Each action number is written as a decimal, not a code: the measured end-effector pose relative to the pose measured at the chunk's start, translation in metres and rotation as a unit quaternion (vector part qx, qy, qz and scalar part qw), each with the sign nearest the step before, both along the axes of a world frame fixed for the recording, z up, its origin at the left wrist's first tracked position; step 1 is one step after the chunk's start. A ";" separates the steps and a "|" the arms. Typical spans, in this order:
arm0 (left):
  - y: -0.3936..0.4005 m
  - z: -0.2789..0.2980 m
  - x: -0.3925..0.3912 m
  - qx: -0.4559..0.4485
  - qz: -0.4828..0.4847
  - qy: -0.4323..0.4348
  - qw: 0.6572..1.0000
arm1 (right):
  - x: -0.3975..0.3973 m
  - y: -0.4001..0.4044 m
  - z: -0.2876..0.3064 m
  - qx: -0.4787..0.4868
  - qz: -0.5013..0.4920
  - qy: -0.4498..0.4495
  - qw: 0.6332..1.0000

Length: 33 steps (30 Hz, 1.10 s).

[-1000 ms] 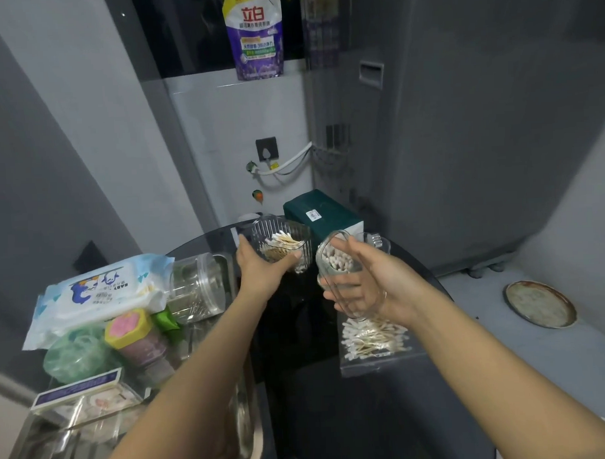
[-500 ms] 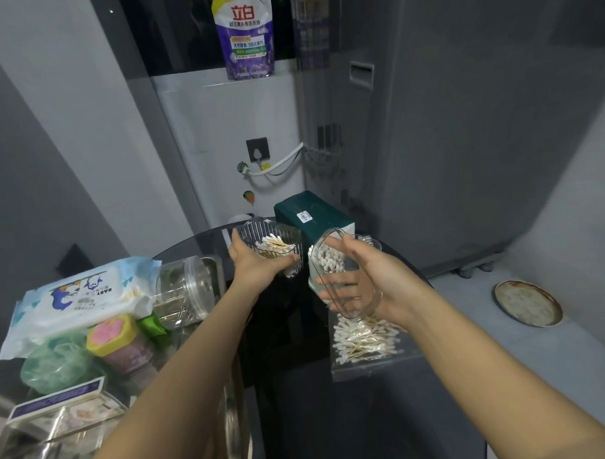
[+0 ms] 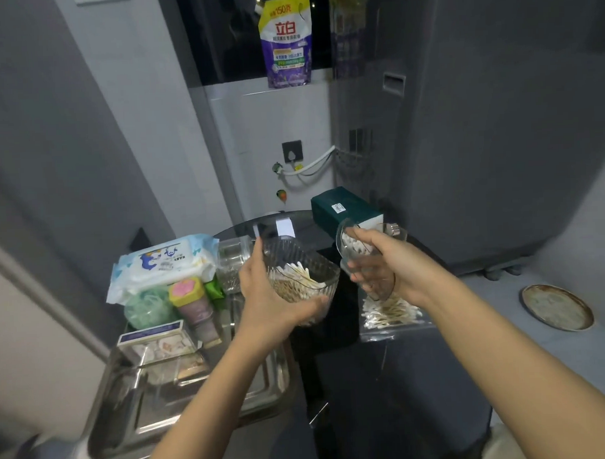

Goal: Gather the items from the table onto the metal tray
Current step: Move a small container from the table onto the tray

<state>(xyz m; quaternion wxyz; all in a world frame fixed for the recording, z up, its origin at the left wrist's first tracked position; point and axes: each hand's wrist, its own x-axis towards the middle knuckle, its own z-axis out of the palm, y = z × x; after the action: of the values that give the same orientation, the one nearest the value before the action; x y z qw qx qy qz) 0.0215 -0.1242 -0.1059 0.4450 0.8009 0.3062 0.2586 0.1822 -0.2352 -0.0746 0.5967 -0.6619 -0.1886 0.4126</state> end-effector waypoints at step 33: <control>-0.010 -0.004 -0.026 0.102 -0.089 0.042 0.990 | -0.057 0.020 -0.015 0.008 0.043 -0.313 0.949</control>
<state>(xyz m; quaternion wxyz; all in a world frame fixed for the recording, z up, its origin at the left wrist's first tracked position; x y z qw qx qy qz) -0.0045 -0.1346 -0.1104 0.3685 0.8763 0.2245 0.2141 0.1248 -0.2148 -0.0894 0.4948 -0.7441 -0.3978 0.2080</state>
